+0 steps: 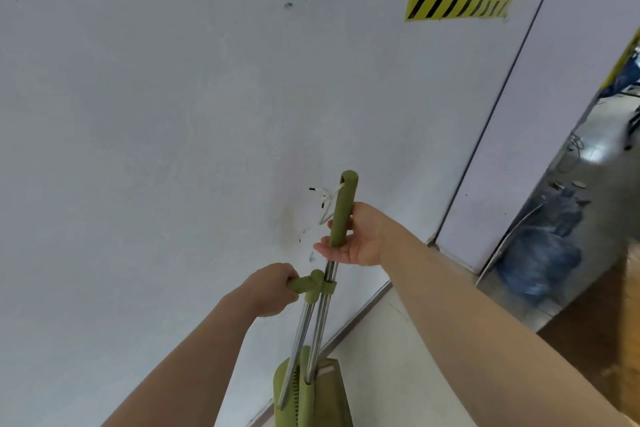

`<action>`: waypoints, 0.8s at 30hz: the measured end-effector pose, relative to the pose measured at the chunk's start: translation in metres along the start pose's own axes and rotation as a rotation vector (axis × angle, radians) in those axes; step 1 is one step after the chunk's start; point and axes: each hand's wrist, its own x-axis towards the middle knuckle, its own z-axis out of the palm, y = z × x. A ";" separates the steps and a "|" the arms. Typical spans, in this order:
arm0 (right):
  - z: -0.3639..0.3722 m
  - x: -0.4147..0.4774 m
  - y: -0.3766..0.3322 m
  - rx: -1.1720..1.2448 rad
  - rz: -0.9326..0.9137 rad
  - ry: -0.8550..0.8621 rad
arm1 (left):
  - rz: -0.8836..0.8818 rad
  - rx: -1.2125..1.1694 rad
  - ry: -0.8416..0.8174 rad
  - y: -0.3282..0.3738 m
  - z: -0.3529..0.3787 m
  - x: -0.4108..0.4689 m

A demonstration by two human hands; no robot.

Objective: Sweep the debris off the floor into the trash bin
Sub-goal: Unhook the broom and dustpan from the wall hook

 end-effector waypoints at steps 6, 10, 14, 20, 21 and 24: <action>0.004 -0.004 0.048 0.247 -0.035 0.205 | 0.035 0.009 0.008 -0.021 0.036 -0.009; -0.014 -0.001 0.092 0.433 0.095 0.227 | 0.065 0.033 -0.030 -0.029 0.064 -0.018; -0.034 -0.012 0.127 0.759 0.134 0.216 | 0.121 0.080 -0.142 -0.031 0.092 -0.024; -0.067 -0.019 0.160 1.322 0.106 0.213 | 0.270 0.235 -0.247 -0.023 0.131 -0.038; -0.073 -0.022 0.163 1.348 0.093 0.208 | 0.304 0.256 -0.226 -0.021 0.135 -0.041; -0.096 -0.037 0.170 1.338 0.065 0.253 | 0.400 0.291 -0.174 -0.005 0.144 -0.049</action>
